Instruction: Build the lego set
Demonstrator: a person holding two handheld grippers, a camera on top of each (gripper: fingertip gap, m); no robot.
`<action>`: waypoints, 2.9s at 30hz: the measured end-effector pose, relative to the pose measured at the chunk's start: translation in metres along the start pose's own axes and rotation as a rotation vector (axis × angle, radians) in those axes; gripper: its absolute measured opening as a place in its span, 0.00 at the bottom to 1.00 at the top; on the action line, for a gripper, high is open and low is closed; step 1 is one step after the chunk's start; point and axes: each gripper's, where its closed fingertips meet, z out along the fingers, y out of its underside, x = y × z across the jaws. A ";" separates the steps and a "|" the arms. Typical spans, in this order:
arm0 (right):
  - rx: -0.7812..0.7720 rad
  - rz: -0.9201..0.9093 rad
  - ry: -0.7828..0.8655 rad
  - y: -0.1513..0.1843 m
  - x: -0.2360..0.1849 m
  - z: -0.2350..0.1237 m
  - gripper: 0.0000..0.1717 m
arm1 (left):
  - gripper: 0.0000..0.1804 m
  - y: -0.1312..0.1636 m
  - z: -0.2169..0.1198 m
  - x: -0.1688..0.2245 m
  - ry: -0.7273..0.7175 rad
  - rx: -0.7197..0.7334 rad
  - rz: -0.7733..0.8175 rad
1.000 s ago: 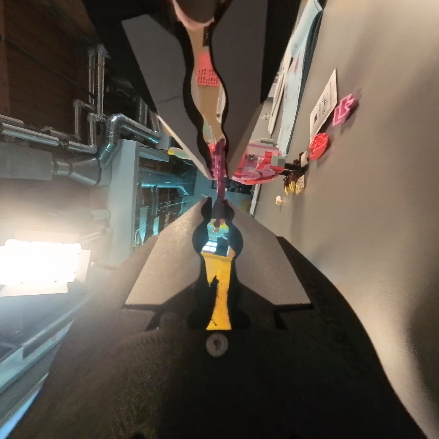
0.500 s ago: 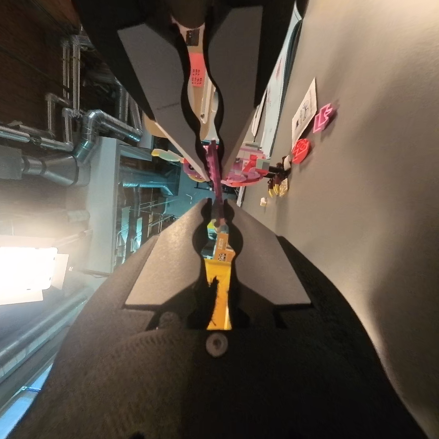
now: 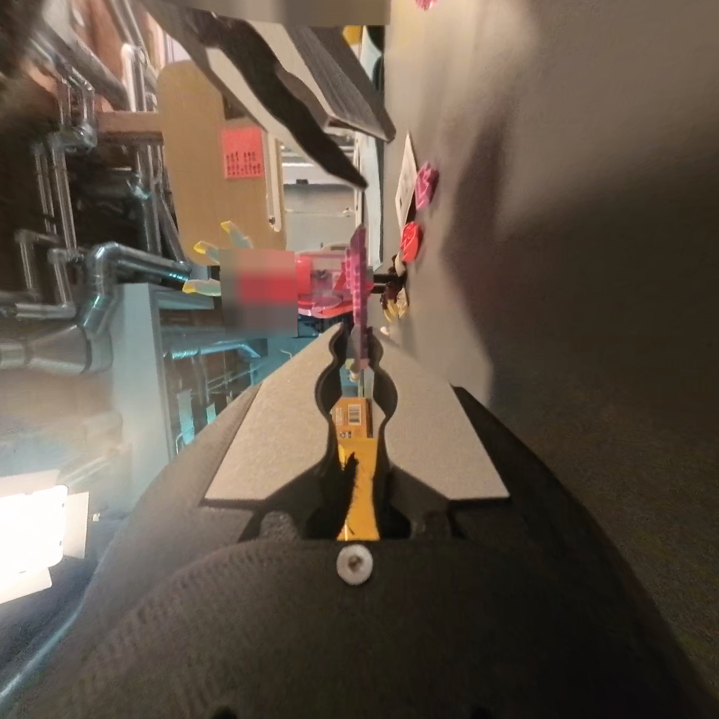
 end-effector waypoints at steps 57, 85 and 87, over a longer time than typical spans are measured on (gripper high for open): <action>-0.233 0.159 -0.054 0.047 -0.002 -0.014 0.05 | 0.04 0.002 0.003 0.008 0.058 -0.013 -0.054; -0.523 -1.250 0.368 0.049 -0.034 -0.024 0.12 | 0.04 0.000 0.002 0.008 0.055 -0.004 -0.045; -0.479 -1.056 0.303 0.050 -0.038 -0.026 0.13 | 0.04 0.000 0.002 0.008 0.057 -0.003 -0.044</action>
